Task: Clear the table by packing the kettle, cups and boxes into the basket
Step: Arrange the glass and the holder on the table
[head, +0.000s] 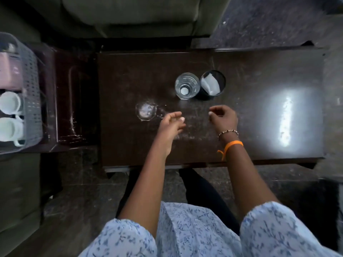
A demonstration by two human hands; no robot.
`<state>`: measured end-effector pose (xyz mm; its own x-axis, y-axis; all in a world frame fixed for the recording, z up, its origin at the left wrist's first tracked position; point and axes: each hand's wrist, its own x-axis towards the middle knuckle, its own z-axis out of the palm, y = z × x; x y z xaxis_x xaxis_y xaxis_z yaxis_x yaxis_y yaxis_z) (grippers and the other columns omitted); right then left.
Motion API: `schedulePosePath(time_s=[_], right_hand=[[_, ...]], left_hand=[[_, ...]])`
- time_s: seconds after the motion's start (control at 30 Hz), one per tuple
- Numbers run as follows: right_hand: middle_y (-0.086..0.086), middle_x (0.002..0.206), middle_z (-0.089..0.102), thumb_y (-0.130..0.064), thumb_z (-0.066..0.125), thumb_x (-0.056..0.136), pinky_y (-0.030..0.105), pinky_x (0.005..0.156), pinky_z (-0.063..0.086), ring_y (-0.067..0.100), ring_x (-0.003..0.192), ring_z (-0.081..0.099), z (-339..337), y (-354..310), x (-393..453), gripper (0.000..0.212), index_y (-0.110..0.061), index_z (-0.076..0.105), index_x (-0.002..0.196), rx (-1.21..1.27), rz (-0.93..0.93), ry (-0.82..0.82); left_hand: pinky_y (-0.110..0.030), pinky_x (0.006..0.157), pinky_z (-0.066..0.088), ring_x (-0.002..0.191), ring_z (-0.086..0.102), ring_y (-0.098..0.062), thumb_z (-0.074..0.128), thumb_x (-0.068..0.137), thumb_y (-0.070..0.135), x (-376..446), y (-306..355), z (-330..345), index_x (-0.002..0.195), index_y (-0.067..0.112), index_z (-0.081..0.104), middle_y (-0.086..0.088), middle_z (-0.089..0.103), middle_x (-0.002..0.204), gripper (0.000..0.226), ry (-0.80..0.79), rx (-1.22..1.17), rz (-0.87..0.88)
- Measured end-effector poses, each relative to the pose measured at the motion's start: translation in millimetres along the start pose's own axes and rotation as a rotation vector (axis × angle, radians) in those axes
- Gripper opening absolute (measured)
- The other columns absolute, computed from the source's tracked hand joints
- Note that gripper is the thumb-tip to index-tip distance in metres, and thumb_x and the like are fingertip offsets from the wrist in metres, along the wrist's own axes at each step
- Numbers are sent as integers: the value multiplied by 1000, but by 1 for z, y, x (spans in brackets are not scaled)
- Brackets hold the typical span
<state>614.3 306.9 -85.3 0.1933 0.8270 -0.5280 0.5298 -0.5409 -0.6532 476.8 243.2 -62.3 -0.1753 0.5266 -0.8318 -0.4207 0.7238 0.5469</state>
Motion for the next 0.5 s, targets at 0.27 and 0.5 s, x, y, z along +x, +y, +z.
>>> schedulePosePath(time_s=[0.27, 0.5], right_hand=[[13, 151, 29, -16, 77, 69, 32, 113, 21, 25, 141, 25, -21, -21, 84, 89, -6, 27, 143, -450, -379, -183], [11, 156, 13, -13, 77, 72, 37, 112, 26, 35, 136, 28, -7, -15, 92, 100, -8, 11, 147, -558, -420, -234]], left_hand=[[-38, 114, 29, 141, 27, -20, 60, 88, 15, 51, 25, 26, 150, 27, 13, 0, 12, 159, 78, 61, 450, 109], [-44, 118, 22, 146, 16, -19, 62, 87, 14, 68, 23, 29, 151, 22, 3, -1, 10, 160, 88, 62, 527, 79]])
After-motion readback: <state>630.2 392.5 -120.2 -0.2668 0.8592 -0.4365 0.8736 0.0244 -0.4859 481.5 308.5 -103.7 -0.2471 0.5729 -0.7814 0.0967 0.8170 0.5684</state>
